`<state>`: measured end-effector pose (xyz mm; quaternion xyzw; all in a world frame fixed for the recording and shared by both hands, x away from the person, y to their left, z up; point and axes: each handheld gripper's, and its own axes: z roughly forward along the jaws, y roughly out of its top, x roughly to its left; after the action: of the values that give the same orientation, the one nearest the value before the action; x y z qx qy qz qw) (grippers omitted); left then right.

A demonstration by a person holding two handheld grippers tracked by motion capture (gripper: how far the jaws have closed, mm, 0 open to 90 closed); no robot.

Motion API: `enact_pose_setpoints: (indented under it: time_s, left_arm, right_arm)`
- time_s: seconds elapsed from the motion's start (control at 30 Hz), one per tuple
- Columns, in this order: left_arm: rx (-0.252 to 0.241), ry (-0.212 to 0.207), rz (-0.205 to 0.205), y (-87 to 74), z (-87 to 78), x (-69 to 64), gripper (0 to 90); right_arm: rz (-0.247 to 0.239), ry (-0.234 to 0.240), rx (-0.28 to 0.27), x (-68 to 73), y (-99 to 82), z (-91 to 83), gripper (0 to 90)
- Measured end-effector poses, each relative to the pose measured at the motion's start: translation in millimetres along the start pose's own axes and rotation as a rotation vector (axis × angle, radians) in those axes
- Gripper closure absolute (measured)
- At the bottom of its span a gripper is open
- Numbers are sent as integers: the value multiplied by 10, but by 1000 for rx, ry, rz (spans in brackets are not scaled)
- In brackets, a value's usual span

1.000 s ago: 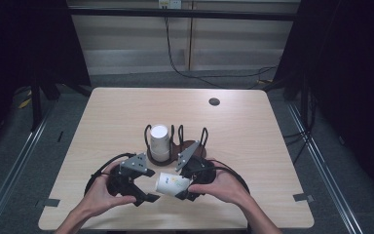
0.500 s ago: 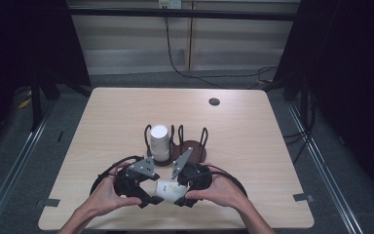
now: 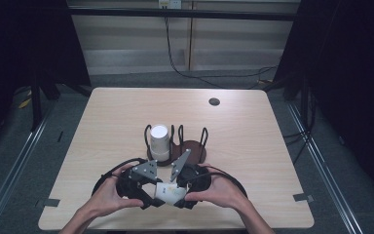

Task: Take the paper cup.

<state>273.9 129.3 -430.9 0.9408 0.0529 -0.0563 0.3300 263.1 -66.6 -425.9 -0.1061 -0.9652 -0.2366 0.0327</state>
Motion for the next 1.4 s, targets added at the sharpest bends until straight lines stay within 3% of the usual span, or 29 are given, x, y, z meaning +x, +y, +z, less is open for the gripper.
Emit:
enact_pose_setpoints:
  time_s: [0.33,0.67,0.83,1.0,1.23,1.4]
  left_arm:
    - [0,-48,-42,-29,49,54,307]
    - [-6,-55,-37,-35,39,48,348]
    - [-27,-57,-40,-32,-5,42,366]
    - [-30,-49,-40,-33,-25,40,370]
    - [-32,-49,-46,-61,-38,37,370]
    - [-46,-49,-60,-81,-45,32,370]
  right_arm:
    - [-4,8,-7,2,1,11,288]
    - [-9,9,-6,2,-7,15,288]
    - [-28,5,-36,-4,-27,-12,268]
    - [-13,5,-66,-23,-43,-27,242]
    - [18,-4,-102,-47,-73,-51,140]
    - [20,-3,-136,-61,-91,-66,138]
